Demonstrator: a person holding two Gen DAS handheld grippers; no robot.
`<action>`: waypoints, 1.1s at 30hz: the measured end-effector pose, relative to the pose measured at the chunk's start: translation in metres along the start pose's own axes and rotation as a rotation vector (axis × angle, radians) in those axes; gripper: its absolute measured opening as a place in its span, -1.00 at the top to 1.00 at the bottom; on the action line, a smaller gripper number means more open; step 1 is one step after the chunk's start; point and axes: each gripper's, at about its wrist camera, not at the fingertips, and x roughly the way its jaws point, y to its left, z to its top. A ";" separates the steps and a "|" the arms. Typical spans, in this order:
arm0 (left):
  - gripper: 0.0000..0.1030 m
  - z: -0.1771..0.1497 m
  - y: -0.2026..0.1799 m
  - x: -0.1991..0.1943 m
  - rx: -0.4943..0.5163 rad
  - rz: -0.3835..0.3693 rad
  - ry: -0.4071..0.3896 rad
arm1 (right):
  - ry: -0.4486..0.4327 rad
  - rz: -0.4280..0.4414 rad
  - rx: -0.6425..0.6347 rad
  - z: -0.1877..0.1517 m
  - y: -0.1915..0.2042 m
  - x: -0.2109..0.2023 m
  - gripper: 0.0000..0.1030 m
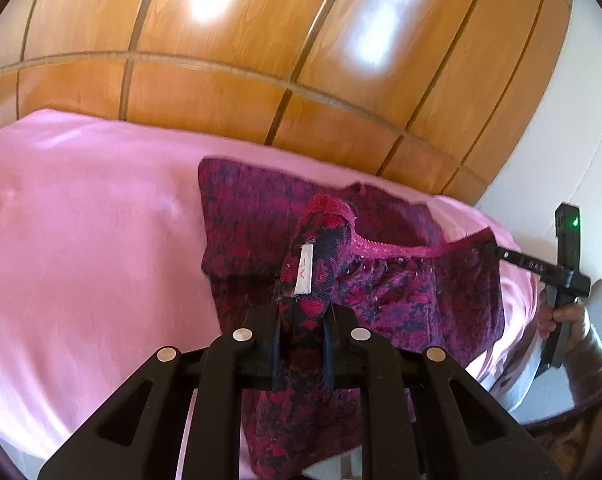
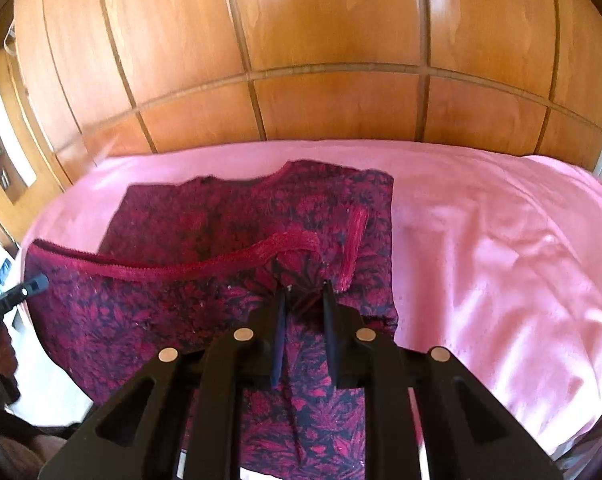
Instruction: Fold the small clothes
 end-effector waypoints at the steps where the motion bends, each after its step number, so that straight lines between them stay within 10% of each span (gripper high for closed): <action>1: 0.72 0.006 0.001 0.002 -0.002 0.003 -0.011 | -0.011 -0.006 0.008 0.005 0.000 0.001 0.70; 22: 0.72 0.125 0.051 0.136 0.004 0.253 0.013 | -0.082 -0.142 0.092 0.123 -0.026 0.121 0.70; 33: 0.72 0.127 0.102 0.238 -0.061 0.361 0.203 | 0.063 -0.256 0.096 0.139 -0.045 0.212 0.70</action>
